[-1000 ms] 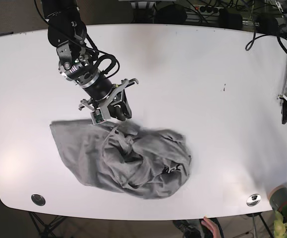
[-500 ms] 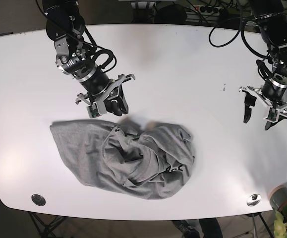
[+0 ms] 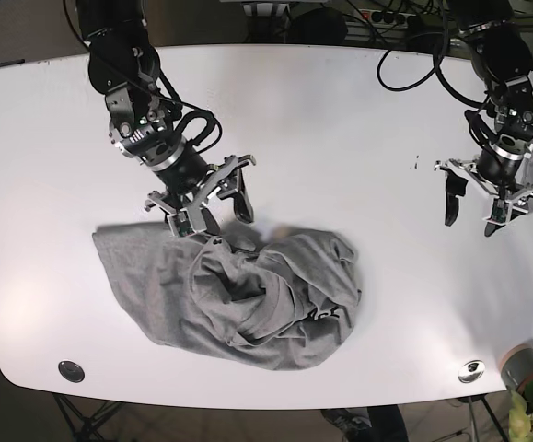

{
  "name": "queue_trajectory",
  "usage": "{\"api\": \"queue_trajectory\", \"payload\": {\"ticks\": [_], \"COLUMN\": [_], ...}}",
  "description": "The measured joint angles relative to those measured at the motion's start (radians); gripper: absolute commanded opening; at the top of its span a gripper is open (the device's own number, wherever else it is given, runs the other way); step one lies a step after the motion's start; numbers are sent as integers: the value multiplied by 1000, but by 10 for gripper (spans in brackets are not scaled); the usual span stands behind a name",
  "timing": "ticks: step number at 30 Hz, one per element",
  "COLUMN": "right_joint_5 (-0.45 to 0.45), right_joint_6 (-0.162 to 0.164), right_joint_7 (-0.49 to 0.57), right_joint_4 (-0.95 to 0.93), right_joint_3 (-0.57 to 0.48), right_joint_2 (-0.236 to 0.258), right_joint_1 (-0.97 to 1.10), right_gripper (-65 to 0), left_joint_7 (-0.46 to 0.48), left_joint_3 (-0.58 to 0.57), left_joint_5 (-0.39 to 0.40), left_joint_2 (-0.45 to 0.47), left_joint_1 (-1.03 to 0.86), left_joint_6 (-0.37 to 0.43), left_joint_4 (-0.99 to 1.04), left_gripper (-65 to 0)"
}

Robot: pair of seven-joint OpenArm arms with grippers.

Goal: Fold the T-shirt properly
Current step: 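Lower the right gripper onto the crumpled shirt and pinch a corner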

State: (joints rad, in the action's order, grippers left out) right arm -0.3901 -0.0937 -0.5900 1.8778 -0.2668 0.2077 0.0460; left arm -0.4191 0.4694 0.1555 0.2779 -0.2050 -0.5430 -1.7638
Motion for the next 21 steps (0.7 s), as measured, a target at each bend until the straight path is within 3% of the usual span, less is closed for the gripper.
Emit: {"api": "queue_trajectory", "payload": {"ticks": [6,15,21], "right_joint_5": [-14,-5,-6], "right_joint_6": [-9,-6,-3], "right_joint_7": [5,3,47], "right_joint_4": [-181,-504,-678], "right_joint_3": [-68,-79,-73], "right_joint_2": [-51,-181,-199], "right_joint_1": [-120,-304,-391], "right_gripper": [-212,-216,-212], "left_joint_7": [-3,-3,-7], "left_joint_3": [40,43,40], "left_joint_5": [-4,-4,-4], "left_joint_2": [-37,-36,-37], "left_joint_1": [-3,-17,-34], "left_joint_6": [-3,0,-4], "left_joint_4": [1,6,6], "left_gripper": [-247,-247,-247]}}
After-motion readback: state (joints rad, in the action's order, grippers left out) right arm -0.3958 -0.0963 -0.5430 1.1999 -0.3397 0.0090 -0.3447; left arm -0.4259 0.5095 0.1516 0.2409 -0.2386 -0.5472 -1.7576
